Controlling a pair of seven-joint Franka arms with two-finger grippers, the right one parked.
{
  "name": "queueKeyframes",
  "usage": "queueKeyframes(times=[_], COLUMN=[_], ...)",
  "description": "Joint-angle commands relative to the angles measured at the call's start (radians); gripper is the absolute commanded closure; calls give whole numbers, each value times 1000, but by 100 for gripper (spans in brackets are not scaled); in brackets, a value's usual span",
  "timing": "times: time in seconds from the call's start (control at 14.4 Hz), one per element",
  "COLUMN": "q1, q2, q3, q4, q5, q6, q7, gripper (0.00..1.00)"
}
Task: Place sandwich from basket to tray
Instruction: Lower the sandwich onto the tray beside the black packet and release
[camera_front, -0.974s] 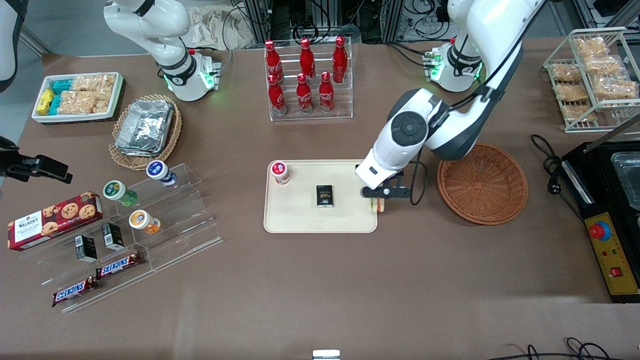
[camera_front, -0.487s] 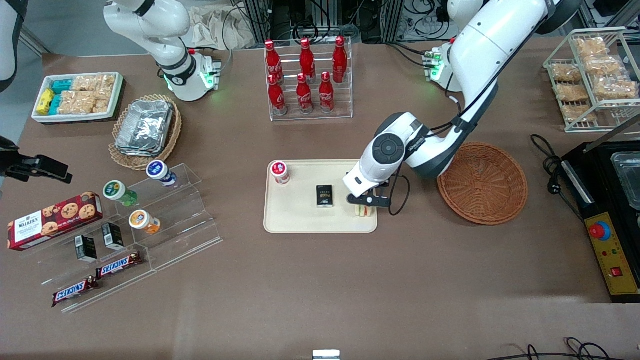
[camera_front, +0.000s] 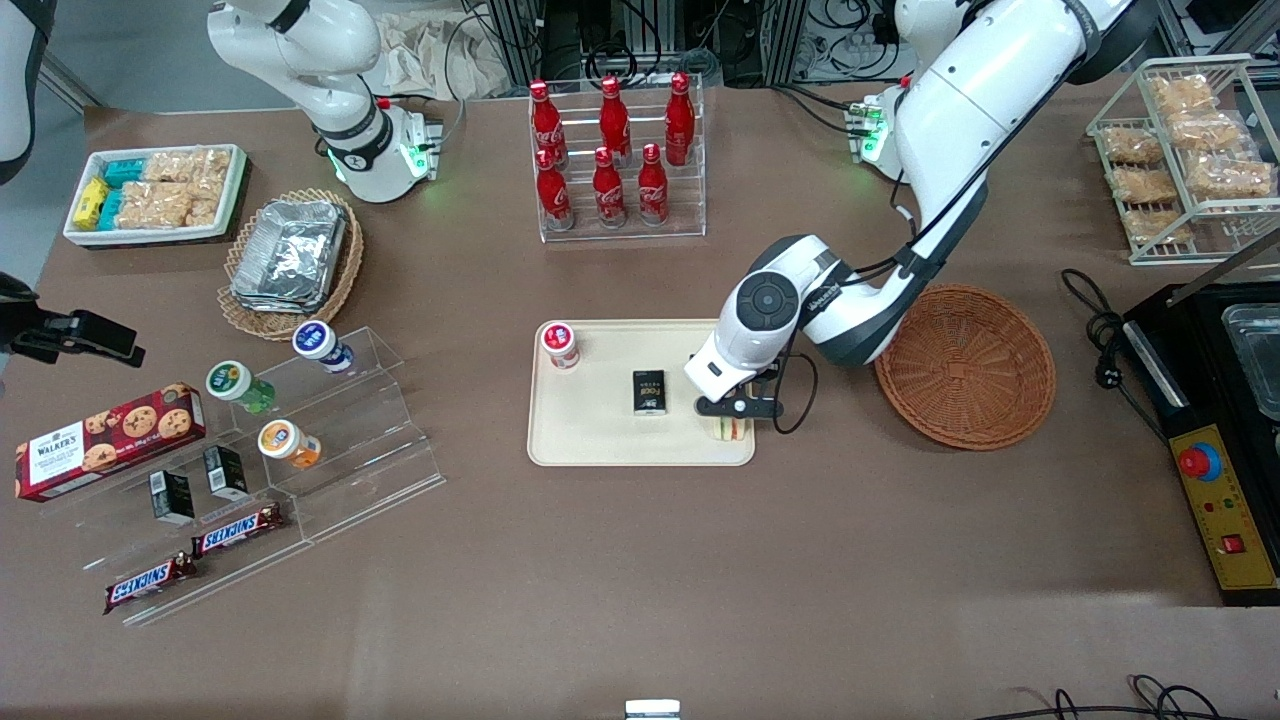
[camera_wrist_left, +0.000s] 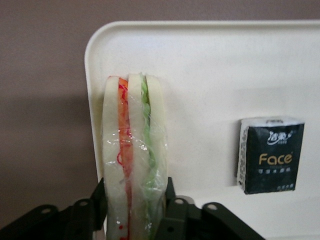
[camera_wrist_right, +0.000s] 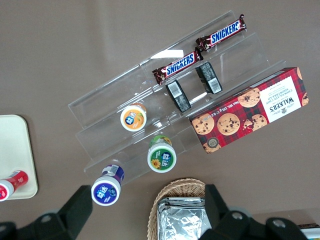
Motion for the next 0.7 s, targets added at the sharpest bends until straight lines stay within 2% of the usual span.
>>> queueKeyframes(times=[0.0,0.21,0.35,0.63], q1=[-7,2,8,66], q2=[-29,-101,-157,-252], q3=[-2,-3,-3,-2], q4=[30,71,116,226], q5=[25,7,4,-113], q6=[-6,-59,-165,-360], q7=[-83,-89,-125,-112], gripper=[0,0,0,0])
